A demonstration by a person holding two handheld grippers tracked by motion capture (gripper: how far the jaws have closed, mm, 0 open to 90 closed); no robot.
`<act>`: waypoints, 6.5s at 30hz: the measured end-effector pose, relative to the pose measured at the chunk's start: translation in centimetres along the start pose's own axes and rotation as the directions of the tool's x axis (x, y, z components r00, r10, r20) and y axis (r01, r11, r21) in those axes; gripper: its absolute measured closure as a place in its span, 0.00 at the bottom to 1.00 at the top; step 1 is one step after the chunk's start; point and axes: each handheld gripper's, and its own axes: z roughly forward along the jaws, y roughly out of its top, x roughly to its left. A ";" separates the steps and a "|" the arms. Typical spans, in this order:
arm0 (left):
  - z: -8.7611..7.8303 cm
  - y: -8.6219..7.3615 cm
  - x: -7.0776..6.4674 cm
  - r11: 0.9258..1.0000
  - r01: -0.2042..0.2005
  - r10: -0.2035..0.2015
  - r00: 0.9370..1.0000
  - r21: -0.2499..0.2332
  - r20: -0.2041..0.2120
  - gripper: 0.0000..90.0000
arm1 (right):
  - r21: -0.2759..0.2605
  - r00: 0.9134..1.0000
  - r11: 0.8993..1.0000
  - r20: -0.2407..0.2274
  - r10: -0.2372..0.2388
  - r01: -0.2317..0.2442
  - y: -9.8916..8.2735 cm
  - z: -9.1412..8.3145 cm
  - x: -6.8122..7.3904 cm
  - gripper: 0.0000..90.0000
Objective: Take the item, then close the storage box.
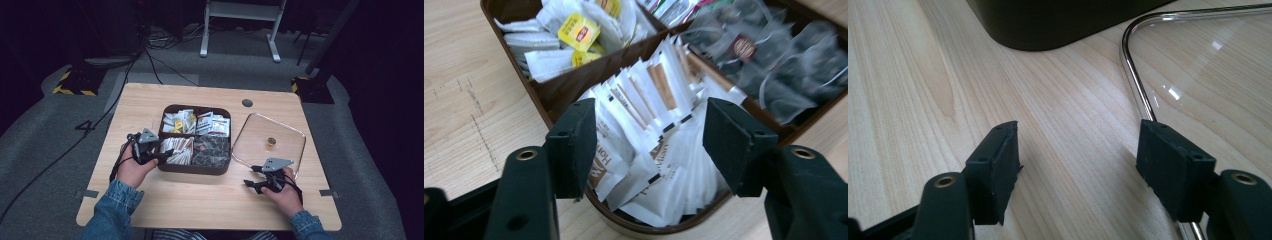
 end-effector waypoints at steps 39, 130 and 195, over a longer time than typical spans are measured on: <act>2.6 -0.3 0.7 0.991 0.013 0.000 0.995 0.132 -0.100 1.00 | -0.002 1.000 1.000 0.007 0.004 -0.004 0.0 0.0 0.0 0.40; 3.9 -1.0 -12.6 0.965 -0.256 0.187 0.832 0.063 0.523 1.00 | -0.001 1.000 1.000 0.005 0.002 -0.002 0.3 0.3 -0.2 0.40; -0.7 -5.7 -6.7 0.995 -0.073 0.058 0.977 0.066 0.204 0.51 | -0.089 0.991 0.991 0.085 0.107 -0.100 2.4 -2.1 -1.4 0.41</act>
